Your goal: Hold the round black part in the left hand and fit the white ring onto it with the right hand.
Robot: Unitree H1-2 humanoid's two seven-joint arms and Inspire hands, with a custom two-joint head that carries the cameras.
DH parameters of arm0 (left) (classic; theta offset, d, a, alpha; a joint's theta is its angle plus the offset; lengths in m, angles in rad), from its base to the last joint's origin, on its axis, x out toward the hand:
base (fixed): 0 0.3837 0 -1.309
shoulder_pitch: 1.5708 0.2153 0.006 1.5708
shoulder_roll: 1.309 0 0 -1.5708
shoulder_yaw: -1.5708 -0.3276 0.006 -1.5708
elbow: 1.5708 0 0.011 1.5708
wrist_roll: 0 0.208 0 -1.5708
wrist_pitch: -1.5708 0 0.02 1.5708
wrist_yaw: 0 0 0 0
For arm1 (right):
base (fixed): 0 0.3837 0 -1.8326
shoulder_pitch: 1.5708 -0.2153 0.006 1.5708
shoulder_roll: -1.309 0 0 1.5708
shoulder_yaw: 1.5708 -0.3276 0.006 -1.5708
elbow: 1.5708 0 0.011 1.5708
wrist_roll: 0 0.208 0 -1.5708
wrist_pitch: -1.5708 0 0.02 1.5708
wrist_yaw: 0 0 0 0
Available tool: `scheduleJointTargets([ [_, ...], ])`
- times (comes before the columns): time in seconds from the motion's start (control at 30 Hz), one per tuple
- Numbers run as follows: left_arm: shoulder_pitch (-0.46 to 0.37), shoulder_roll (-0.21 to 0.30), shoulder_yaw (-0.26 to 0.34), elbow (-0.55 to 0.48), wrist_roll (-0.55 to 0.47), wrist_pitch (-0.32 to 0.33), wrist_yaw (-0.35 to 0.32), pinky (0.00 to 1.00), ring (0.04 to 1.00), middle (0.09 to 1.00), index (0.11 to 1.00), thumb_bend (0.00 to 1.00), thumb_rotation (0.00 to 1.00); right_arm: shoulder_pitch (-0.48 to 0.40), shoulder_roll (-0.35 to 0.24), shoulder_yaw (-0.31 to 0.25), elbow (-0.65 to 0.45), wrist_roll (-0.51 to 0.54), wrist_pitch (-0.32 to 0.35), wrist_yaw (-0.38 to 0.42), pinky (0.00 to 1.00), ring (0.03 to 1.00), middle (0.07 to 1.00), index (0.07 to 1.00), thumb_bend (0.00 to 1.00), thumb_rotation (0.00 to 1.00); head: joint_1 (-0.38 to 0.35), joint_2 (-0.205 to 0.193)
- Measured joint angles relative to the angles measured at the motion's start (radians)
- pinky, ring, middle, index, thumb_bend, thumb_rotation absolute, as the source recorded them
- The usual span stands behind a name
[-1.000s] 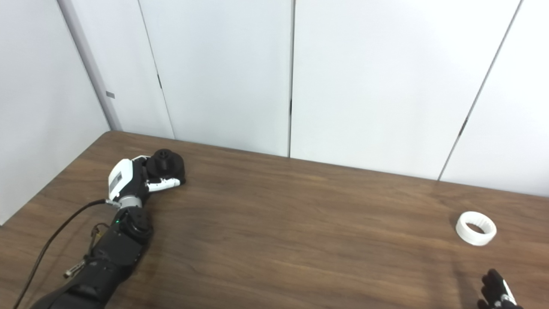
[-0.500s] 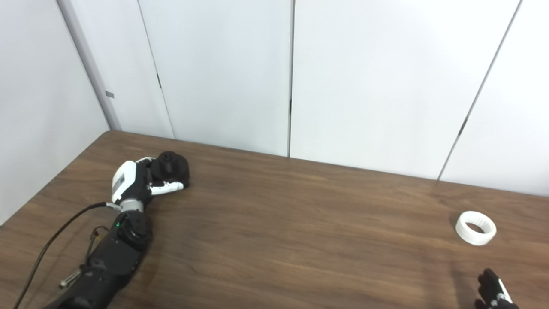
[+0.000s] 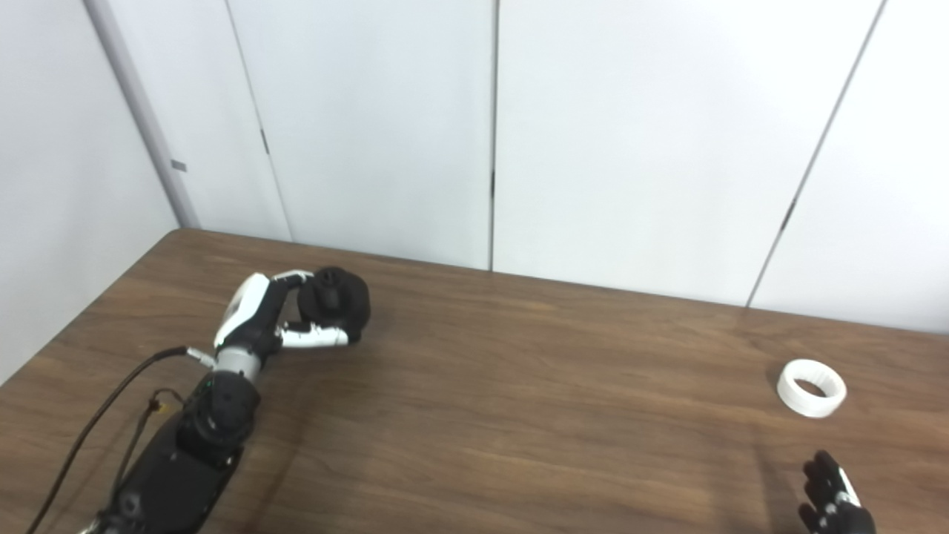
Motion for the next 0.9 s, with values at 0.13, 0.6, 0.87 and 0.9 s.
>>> scheduleJointTargets([
  [0.13, 0.048, -0.021, -0.013, -0.118, 0.007, 0.04, -0.05, 0.91, 0.925, 0.833, 0.488, 0.52, 0.06, 0.0, 0.002, 0.004, 0.0, -0.002, 0.003, 0.0, 1.0, 1.0, 0.966, 0.966, 0.6, 1.0, -0.014, 0.012],
  [0.6, 0.229, -0.111, -0.122, -0.377, 0.072, 0.052, -0.162, 1.0, 0.939, 0.841, 0.486, 0.52, 0.07, -0.013, 0.016, 0.022, -0.023, -0.031, 0.018, -0.01, 1.0, 1.0, 0.963, 0.971, 0.61, 1.0, -0.098, 0.106],
  [0.87, 0.311, -0.143, -0.19, -0.444, 0.133, 0.021, -0.179, 1.0, 0.934, 0.832, 0.485, 0.52, 0.07, -0.029, 0.019, 0.035, -0.052, -0.048, 0.066, -0.032, 1.0, 0.99, 0.959, 0.958, 0.62, 1.0, -0.144, 0.15],
  [0.9, 0.325, -0.15, -0.2, -0.452, 0.144, 0.01, -0.179, 1.0, 0.932, 0.831, 0.485, 0.52, 0.07, -0.028, 0.019, 0.038, -0.059, -0.053, 0.078, -0.035, 1.0, 0.989, 0.958, 0.956, 0.62, 1.0, -0.15, 0.156],
])
